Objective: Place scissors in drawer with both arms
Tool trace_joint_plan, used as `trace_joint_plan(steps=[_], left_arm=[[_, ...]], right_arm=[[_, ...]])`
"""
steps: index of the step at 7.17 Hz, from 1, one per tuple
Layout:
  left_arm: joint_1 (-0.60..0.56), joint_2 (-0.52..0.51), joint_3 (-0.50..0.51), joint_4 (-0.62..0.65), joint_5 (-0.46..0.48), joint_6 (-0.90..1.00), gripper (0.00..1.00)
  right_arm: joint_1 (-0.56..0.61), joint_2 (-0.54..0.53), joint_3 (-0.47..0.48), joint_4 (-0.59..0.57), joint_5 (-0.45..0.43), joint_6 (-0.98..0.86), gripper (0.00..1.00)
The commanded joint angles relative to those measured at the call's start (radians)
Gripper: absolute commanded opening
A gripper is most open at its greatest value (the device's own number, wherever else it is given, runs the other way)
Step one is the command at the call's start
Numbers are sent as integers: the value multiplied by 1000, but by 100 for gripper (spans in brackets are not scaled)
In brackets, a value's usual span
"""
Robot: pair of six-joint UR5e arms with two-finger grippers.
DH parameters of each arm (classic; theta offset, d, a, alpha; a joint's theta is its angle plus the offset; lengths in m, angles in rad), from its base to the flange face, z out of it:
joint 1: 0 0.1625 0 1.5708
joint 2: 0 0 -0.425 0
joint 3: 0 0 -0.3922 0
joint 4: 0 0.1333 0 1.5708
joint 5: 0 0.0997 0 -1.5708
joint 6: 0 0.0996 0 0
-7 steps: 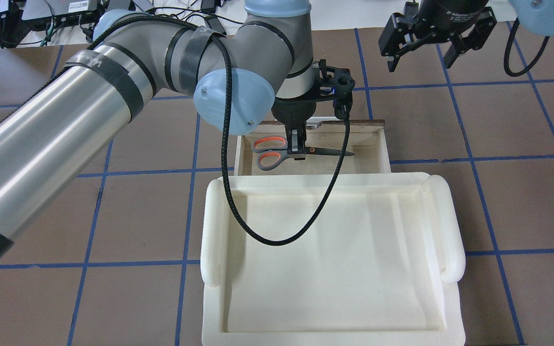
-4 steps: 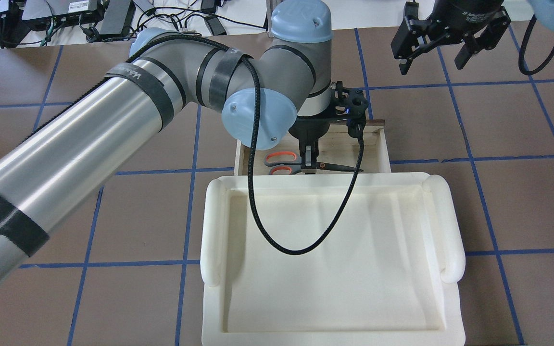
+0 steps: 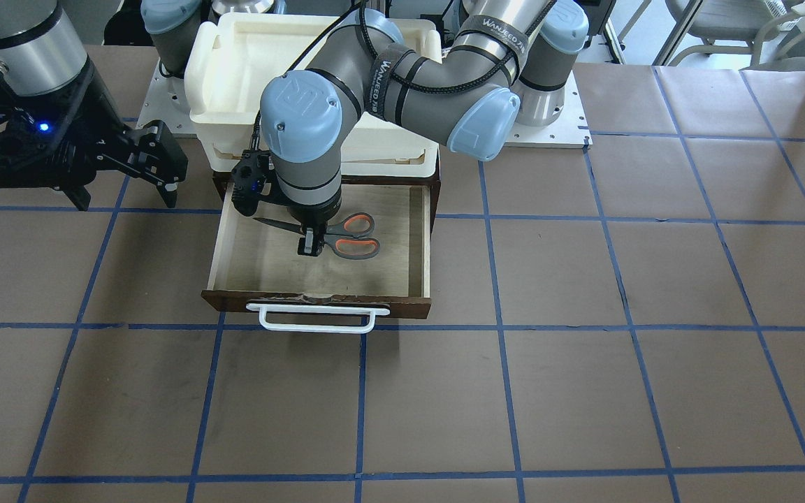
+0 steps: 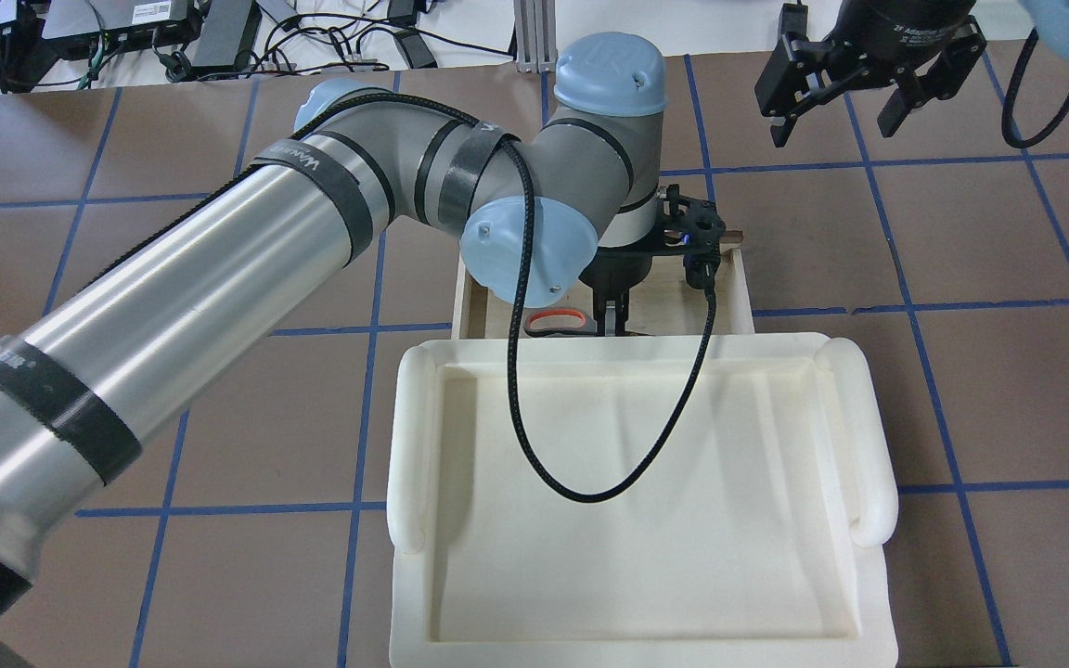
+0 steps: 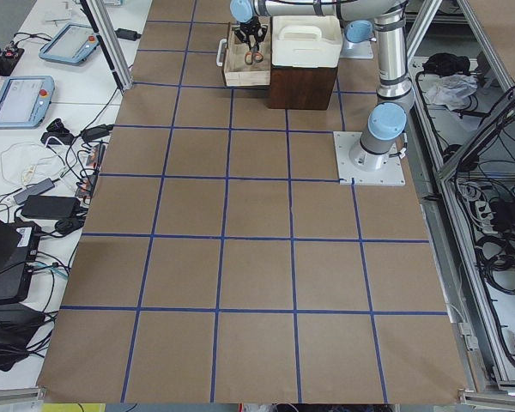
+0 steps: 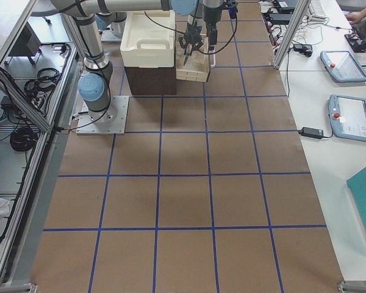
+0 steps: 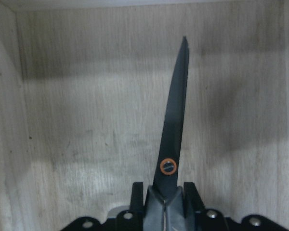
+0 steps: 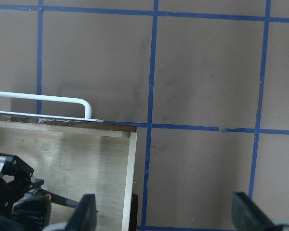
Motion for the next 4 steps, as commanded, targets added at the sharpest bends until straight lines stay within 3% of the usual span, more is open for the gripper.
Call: trace_joint_plan(steps=[1,4], left_arm=[[-4,-2,-8,14,-2,-30,100],[-4,25,-11,36,-2,-48,100]], right_arm=[[0,0,2,-1,7,0,100],[0,0,2,-1,1,-1,100]])
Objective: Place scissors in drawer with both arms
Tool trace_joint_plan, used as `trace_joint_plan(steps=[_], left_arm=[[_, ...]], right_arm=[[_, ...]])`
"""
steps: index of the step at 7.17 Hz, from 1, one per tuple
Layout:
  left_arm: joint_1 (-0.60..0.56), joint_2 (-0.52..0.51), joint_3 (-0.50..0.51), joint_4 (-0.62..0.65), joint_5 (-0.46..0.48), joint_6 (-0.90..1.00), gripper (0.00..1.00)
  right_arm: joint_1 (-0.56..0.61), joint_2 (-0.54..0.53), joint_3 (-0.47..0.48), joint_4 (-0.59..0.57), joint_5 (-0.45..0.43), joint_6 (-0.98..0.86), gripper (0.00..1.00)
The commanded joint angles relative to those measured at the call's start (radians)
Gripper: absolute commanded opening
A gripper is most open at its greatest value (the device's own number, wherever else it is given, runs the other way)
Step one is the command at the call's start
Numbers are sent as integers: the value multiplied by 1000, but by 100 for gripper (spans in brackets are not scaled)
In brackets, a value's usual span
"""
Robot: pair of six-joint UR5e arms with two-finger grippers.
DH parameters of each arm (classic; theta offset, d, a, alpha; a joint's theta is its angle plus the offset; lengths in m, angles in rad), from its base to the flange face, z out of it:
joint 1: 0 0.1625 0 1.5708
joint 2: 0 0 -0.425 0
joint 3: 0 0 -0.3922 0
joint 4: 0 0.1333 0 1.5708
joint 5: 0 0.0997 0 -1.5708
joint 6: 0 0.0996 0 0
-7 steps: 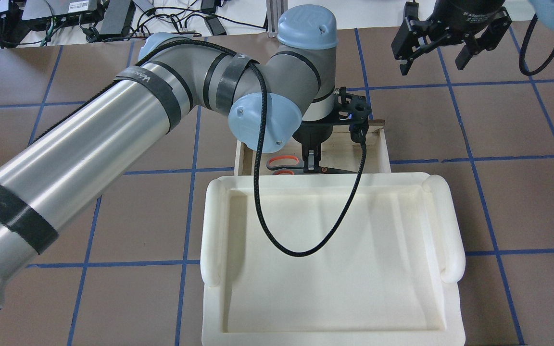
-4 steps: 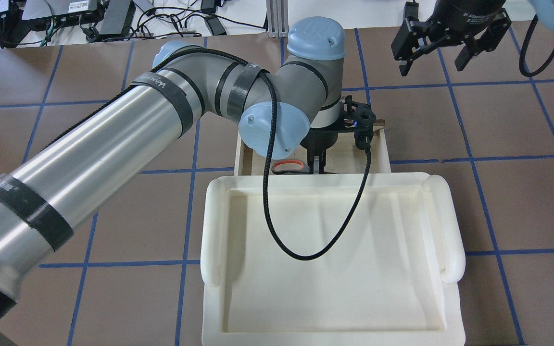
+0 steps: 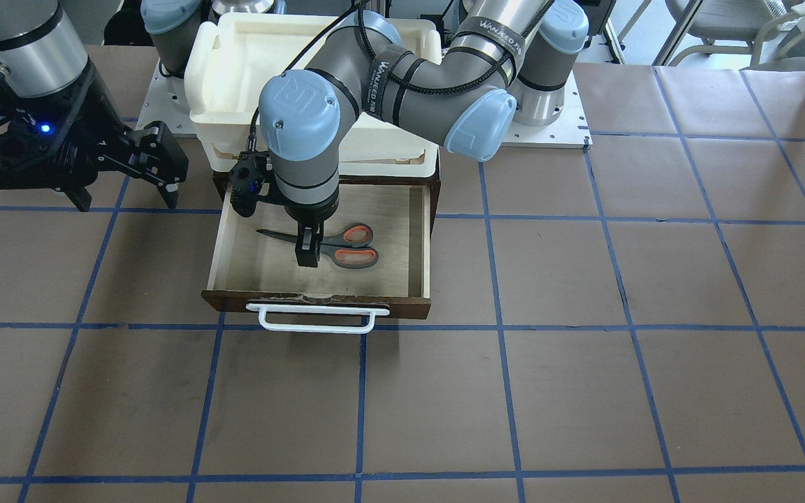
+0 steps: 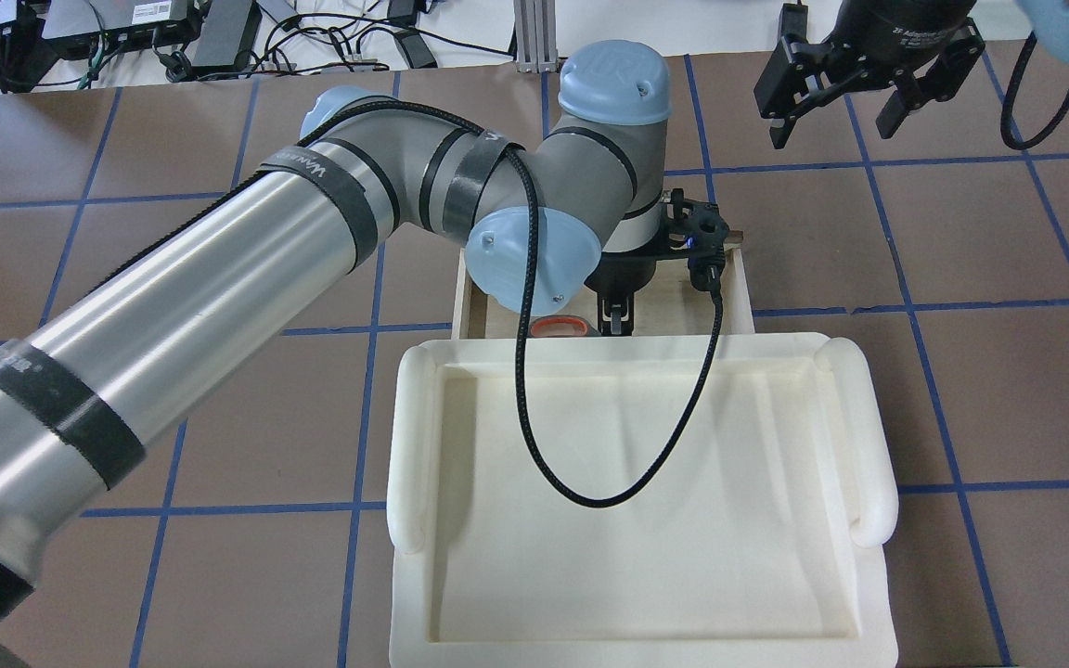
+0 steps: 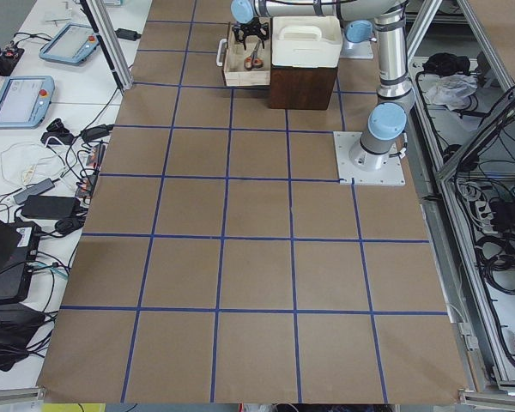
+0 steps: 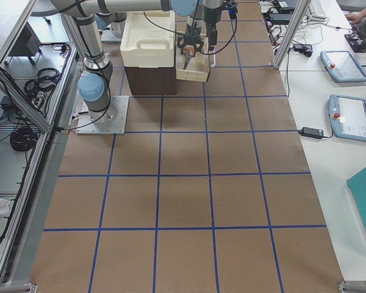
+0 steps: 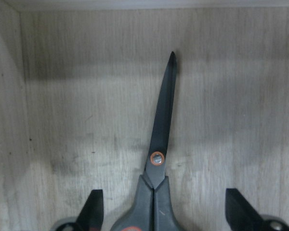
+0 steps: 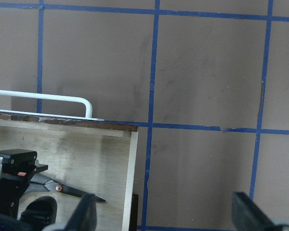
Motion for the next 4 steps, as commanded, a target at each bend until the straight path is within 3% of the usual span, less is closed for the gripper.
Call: trace_joint_plan(steps=[1,4], left_arm=[[17,40,9,10,-3,-23,100],[89,163,23,-71,-9,-132,100]], right_arm=[[0,0,0,3,4,5,100],[3,-8,2,4,-5,5,100]])
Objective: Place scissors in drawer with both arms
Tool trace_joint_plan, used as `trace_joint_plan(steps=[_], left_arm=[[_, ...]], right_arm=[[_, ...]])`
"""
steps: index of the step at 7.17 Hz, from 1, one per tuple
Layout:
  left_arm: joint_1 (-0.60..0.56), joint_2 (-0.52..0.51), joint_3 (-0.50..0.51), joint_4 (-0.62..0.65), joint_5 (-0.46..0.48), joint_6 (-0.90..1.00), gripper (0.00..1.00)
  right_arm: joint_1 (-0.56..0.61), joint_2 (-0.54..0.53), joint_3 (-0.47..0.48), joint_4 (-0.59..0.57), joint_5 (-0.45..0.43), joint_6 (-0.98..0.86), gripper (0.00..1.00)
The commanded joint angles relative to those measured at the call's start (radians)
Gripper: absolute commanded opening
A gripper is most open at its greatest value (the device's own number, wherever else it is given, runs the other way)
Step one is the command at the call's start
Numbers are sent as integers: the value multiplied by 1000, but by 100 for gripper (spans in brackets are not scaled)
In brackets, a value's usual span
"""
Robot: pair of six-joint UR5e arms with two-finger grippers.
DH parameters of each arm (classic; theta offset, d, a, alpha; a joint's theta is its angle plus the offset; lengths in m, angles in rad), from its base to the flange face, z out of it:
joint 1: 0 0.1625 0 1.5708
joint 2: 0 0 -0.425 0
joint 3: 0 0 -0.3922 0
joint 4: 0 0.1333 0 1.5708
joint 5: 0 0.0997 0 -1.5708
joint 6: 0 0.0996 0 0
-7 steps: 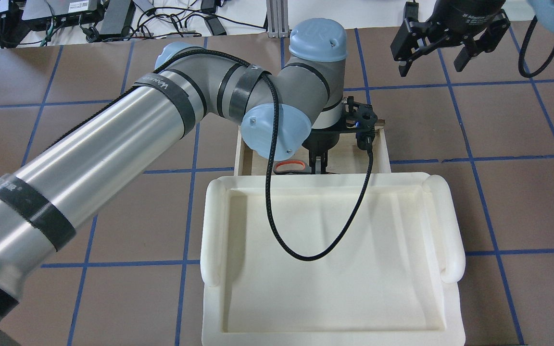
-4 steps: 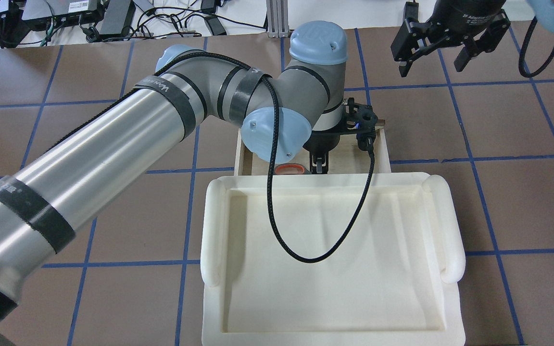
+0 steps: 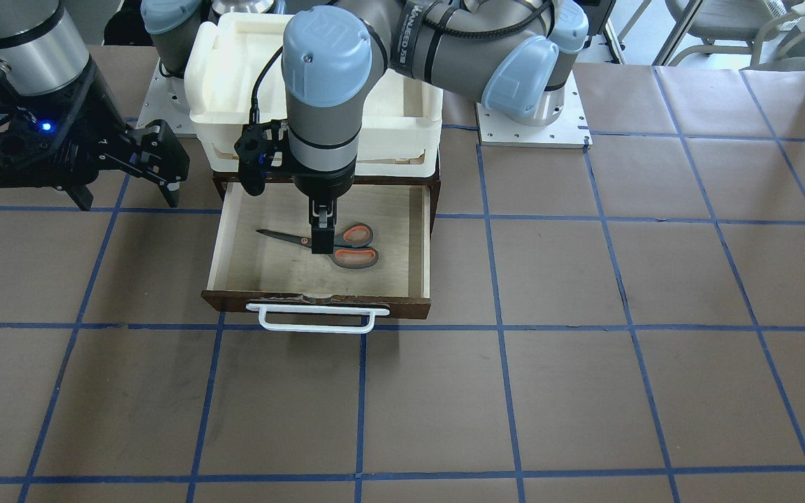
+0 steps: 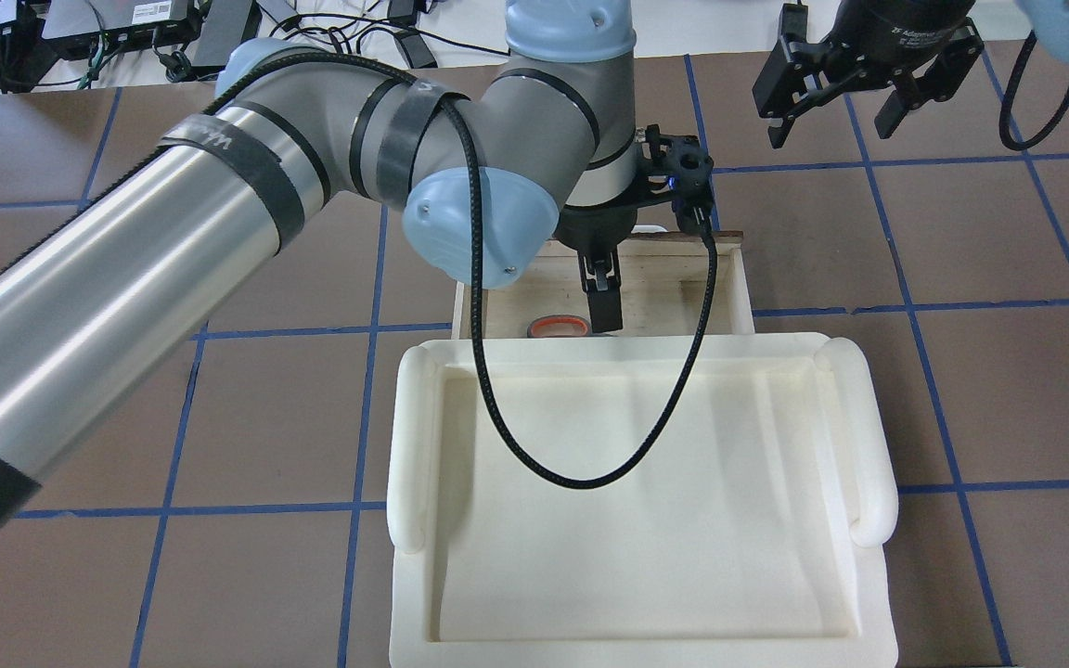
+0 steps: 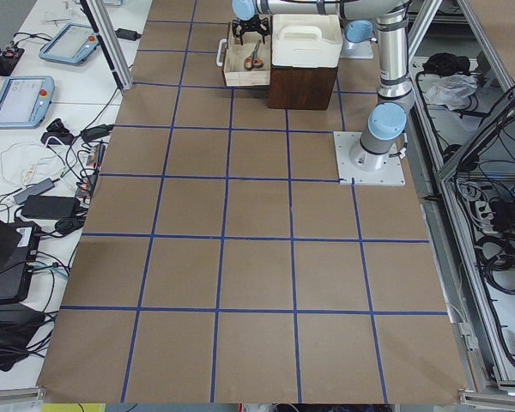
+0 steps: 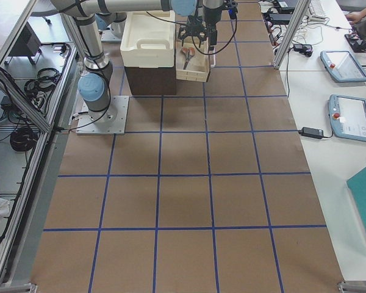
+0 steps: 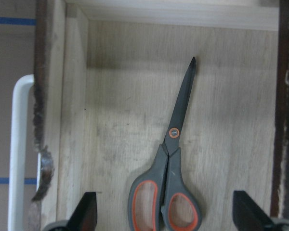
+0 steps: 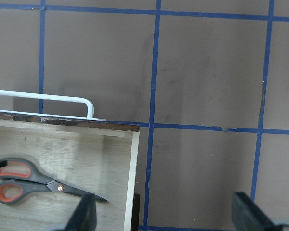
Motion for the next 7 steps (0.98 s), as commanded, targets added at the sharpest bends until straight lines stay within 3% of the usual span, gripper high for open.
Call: trace_joint_plan(steps=[1,3,6,7], left_arm=[[54,103,24,-135,-6,-77,100],[97,200,49,-234,6,-308,100],[233,292,41,-213,3,-780,100],[281,315,32,-149,18,-889,100]], right_arm=[[10,-5,0,-2,-4,3,100],[15,-7,0,5,-3,78,100],[62,-2,0,4,-50,111,100],[62,-2,0,5,-42,109,100]])
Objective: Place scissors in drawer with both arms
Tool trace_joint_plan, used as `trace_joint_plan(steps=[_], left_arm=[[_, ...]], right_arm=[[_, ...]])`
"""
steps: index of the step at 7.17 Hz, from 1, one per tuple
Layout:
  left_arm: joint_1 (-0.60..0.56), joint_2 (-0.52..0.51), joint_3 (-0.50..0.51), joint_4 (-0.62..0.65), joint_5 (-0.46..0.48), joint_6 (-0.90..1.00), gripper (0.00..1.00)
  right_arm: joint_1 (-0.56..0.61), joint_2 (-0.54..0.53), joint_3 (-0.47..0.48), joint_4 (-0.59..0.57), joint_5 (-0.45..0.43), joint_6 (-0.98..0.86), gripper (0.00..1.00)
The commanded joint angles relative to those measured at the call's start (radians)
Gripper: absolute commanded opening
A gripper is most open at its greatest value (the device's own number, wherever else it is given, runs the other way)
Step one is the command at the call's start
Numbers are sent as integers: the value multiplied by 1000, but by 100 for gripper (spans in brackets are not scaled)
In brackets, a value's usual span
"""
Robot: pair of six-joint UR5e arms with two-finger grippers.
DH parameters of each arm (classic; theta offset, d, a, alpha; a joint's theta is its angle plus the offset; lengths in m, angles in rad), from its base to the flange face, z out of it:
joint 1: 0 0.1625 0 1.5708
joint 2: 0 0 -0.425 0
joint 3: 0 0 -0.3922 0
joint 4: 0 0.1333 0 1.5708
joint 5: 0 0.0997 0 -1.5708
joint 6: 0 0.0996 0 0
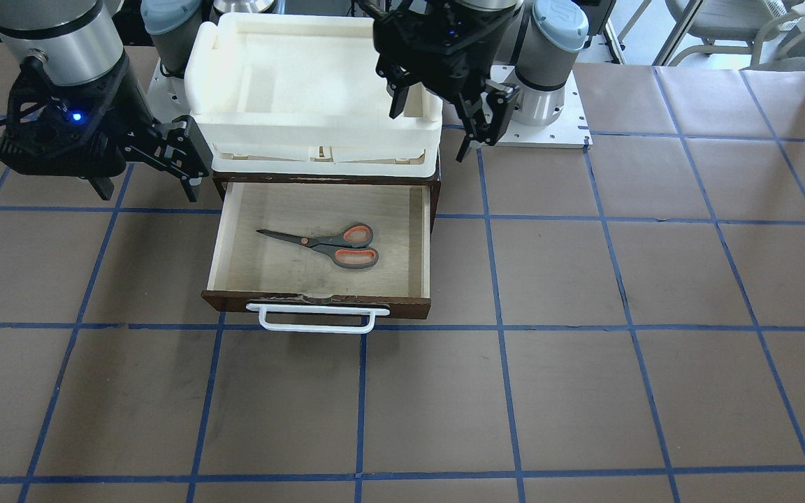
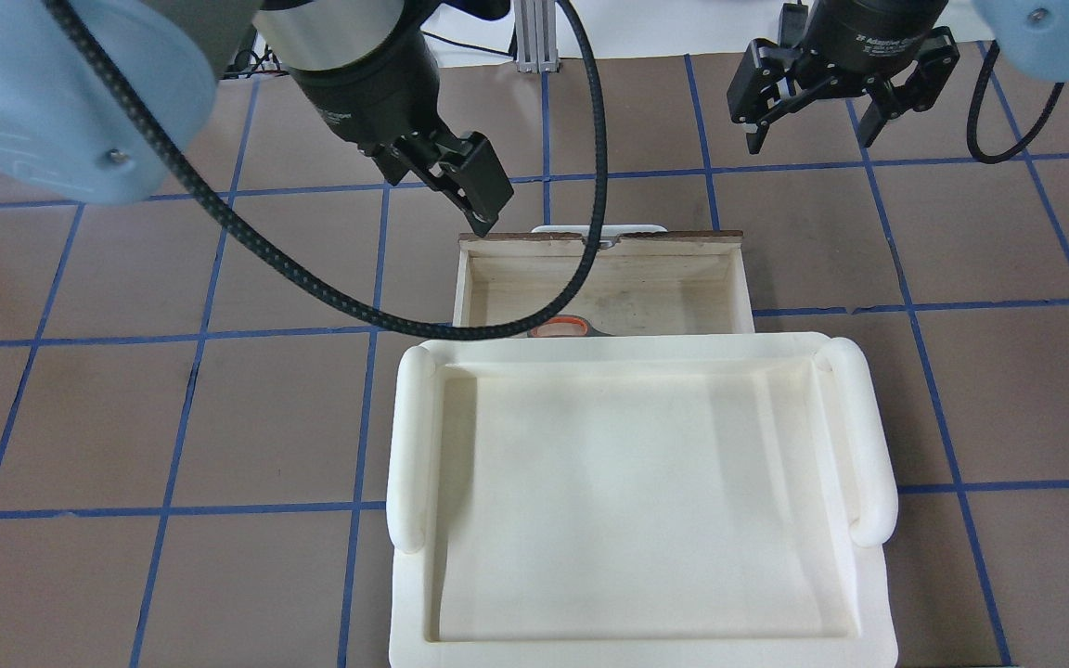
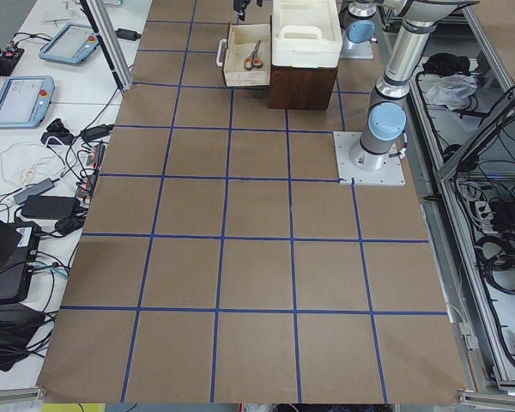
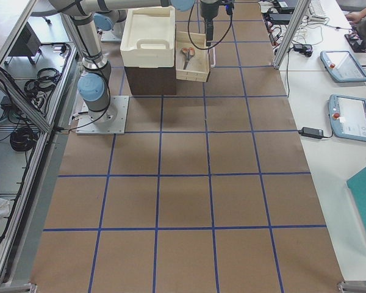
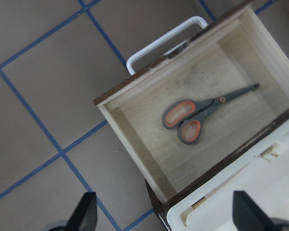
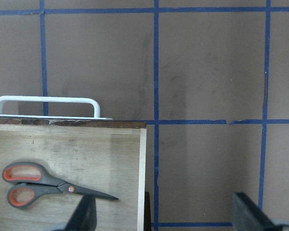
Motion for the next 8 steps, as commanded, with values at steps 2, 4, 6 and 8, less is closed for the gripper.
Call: trace_joint_plan(steps=[2,4,6,8], left_arm=[[186,32,-29,88,87,-297,100],[230,52,-35,45,126,-323,100],[228,32,-75,48,132,-446,100],[218,34,-82,14,132,-462,100]], right_arm=[[6,1,3,3,-16,0,100],[6,1,11,2,-19,0,100],[4,1,11,2,-21,-1,100],[4,1,11,0,-21,0,100]])
